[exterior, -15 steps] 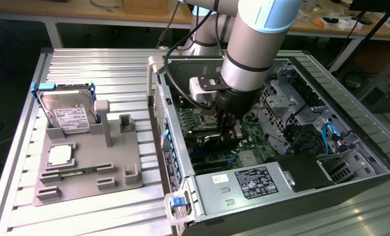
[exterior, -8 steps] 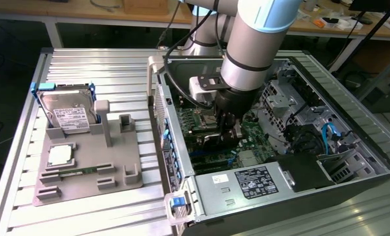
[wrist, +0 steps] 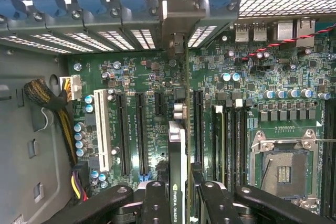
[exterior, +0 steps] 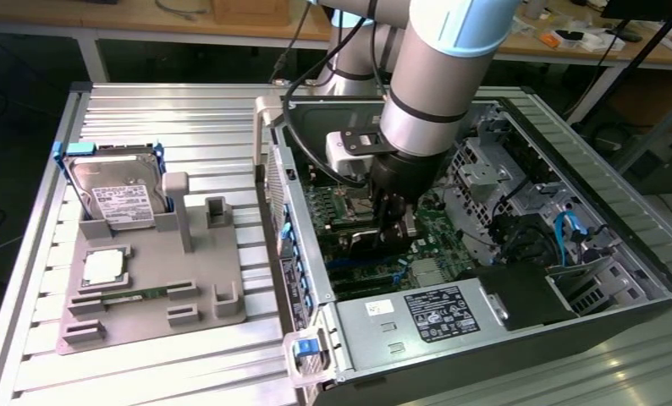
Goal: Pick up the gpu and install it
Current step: 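Insert the gpu into the slot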
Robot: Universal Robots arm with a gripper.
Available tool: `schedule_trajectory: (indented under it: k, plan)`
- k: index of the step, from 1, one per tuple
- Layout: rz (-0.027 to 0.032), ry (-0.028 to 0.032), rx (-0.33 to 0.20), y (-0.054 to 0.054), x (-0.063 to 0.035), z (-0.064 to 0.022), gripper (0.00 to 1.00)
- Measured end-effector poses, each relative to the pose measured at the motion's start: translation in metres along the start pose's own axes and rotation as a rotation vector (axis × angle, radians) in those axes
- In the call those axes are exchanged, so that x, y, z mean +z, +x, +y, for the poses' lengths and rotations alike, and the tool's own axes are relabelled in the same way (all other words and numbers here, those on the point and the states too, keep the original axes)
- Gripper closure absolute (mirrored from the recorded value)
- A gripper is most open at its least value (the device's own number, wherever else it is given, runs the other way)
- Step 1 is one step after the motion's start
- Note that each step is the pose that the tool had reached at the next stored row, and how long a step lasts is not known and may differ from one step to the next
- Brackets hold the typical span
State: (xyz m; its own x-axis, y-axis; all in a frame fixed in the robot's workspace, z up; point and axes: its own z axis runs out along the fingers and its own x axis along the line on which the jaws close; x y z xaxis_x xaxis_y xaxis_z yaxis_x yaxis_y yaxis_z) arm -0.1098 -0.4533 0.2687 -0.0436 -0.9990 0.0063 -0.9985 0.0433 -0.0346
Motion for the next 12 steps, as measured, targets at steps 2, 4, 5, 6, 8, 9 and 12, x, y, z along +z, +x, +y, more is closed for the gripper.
schedule_trajectory:
  k: [2, 4, 5, 6, 8, 9, 12]
  plan:
    - [-0.0002, 0.0000, 0.000, -0.0001, 0.0001, 0.0000, 0.73]
    - [-0.0003, 0.0001, 0.000, -0.0001, 0.0001, 0.0000, 0.73]
    - [-0.0003, 0.0000, 0.000, -0.0001, 0.0001, 0.0000, 0.73]
    - [-0.0003, 0.0000, 0.000, -0.0001, 0.0001, 0.0000, 0.73]
    - [-0.0003, 0.0000, 0.000, -0.0001, 0.0001, 0.0000, 0.73]
    - [-0.0003, 0.0000, -0.001, -0.0001, 0.0001, 0.0000, 0.73]
    - [-0.0005, 0.0001, -0.004, -0.0002, 0.0001, 0.0000, 0.73]
